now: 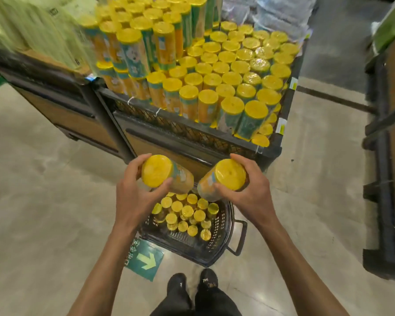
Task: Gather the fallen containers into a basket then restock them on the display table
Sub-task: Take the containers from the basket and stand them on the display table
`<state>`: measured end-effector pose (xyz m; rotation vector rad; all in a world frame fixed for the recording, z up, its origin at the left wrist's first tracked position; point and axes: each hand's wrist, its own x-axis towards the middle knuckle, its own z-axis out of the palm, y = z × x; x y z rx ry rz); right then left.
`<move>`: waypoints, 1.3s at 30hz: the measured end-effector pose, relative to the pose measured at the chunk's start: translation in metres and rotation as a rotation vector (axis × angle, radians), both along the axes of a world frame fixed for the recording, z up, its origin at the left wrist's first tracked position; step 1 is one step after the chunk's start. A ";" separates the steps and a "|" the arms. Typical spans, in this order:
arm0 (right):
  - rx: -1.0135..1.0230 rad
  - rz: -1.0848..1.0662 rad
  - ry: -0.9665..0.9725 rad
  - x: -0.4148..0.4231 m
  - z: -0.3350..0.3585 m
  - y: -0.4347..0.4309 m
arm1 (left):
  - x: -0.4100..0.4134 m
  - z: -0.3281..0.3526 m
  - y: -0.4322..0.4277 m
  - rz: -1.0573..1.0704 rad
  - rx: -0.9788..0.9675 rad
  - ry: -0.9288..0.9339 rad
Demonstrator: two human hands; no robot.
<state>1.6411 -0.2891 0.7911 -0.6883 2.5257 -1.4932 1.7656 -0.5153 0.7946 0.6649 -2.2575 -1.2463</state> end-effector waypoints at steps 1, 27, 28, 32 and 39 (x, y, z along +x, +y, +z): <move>-0.031 -0.018 -0.013 0.005 0.010 0.001 | 0.001 0.009 -0.001 -0.008 0.040 0.029; -0.168 -0.014 -0.003 -0.122 0.089 0.142 | -0.139 0.087 0.117 -0.149 0.070 0.148; -0.157 0.012 -0.006 -0.135 0.091 0.150 | -0.147 0.089 0.127 -0.126 0.069 0.149; -0.139 0.112 -0.004 -0.184 0.100 0.172 | -0.177 0.093 0.157 -0.041 0.052 0.171; -0.166 0.230 -0.044 -0.243 0.102 0.170 | -0.209 0.098 0.166 0.101 0.013 0.125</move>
